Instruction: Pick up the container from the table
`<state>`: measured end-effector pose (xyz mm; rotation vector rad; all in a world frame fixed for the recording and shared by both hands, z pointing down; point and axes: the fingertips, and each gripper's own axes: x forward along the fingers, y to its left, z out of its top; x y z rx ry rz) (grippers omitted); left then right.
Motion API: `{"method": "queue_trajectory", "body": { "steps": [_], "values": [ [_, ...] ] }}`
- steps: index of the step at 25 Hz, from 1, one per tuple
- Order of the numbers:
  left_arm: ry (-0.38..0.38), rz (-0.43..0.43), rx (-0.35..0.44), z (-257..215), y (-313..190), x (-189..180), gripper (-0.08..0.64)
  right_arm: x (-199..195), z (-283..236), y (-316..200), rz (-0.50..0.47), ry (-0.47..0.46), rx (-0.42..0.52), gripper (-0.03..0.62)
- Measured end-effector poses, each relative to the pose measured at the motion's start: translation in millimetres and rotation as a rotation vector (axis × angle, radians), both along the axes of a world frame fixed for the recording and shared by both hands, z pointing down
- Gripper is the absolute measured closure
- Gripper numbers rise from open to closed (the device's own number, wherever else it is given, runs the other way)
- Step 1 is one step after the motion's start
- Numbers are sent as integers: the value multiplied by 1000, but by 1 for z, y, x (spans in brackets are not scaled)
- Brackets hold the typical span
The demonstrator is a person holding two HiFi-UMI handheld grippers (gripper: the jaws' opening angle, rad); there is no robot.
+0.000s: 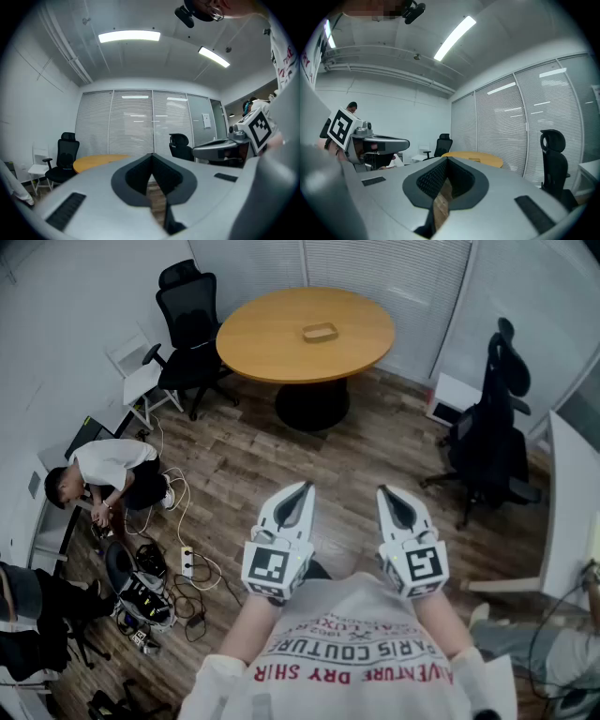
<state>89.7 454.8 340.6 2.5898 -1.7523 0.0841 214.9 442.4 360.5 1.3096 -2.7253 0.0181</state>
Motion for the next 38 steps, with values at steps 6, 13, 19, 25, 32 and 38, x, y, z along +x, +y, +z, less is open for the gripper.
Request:
{"method": "queue_trajectory", "body": {
  "steps": [6,13,19,25,32,38],
  "values": [
    [-30,17,4,1,-2,5,560,5,-1,-4,16,14,-11,591],
    [-30,30,-15,7,-4,12,560,10,6,-5,38,15,-26,591],
    [-6,33,-51,15,-10,17,560,22,25,-13,64,-34,-91,591],
    [-7,26,-77,24,-32,11,560,23,37,-43,83,-39,-148,591],
    [23,31,-96,34,-87,-25,560,-11,55,-95,95,-14,-194,591],
    [49,65,-117,38,-156,-67,560,-51,62,-157,128,3,-248,591]
  ]
}}
